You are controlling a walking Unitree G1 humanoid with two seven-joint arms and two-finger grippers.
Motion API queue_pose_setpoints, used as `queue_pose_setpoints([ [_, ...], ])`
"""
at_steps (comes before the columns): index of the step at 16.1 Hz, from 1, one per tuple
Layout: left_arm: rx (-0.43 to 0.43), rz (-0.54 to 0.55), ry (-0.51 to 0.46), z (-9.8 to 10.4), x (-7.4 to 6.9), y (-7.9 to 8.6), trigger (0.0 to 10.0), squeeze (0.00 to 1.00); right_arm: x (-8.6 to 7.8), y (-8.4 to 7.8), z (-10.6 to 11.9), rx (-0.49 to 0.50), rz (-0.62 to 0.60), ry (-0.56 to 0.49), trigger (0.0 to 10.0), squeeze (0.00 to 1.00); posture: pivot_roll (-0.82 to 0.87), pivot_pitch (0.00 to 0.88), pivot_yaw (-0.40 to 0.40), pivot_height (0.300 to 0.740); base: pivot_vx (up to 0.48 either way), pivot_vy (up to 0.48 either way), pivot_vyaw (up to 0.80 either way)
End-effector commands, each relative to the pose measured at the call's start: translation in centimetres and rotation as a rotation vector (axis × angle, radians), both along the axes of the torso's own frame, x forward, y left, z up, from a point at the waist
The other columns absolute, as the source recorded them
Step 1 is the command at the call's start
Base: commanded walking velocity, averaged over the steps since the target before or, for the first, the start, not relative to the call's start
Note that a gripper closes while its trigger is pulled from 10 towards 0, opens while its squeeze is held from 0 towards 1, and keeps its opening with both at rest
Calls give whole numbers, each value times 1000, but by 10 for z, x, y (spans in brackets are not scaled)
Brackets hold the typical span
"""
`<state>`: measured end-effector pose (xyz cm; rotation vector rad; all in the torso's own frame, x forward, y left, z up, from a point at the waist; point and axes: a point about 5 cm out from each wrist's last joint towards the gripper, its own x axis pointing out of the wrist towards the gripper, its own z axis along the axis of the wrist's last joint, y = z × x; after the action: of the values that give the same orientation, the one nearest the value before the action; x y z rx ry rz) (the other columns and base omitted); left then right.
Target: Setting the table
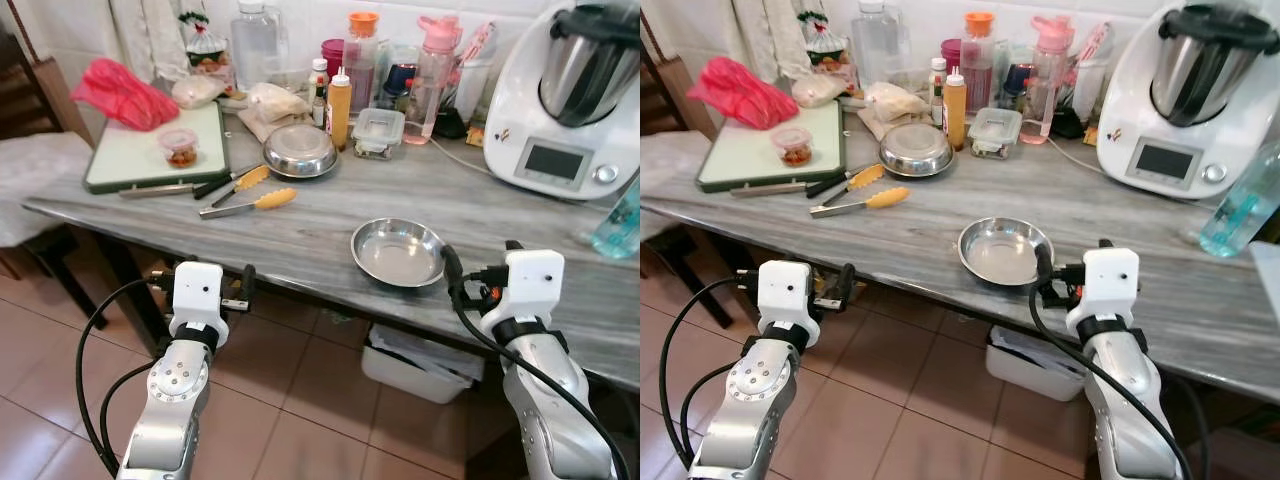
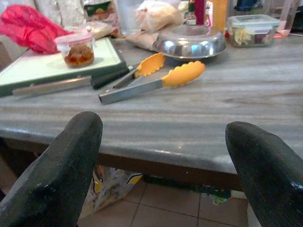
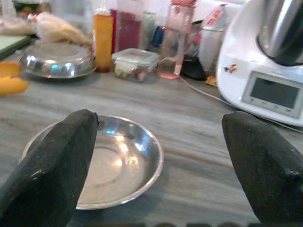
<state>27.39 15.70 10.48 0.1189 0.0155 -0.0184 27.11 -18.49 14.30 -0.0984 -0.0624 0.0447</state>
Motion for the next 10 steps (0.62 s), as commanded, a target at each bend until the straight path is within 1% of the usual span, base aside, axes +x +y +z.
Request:
queue_pose_setpoints([
  [1, 2, 24, -1, -2, -1, 1, 10000, 0, 4, 3, 0, -9, 30, 16, 10000, 0, -59, 0, -89, 740, 0, 0, 0],
  [5, 8, 44, 0, -4, -6, 3, 10000, 0, 9, 8, 0, -13, 57, 19, 10000, 0, -40, 0, -97, 740, 0, 0, 0],
  [7, 24, 31, -3, -3, -6, 3, 10000, 0, 9, 9, -2, -1, 49, 20, 10000, 0, -42, 0, -77, 740, 0, 0, 0],
  [10, 53, -5, -6, 0, 0, 3, 10000, 0, 4, 7, -6, 27, 10, 20, 10000, 0, -58, 0, -28, 740, 0, 0, 0],
])
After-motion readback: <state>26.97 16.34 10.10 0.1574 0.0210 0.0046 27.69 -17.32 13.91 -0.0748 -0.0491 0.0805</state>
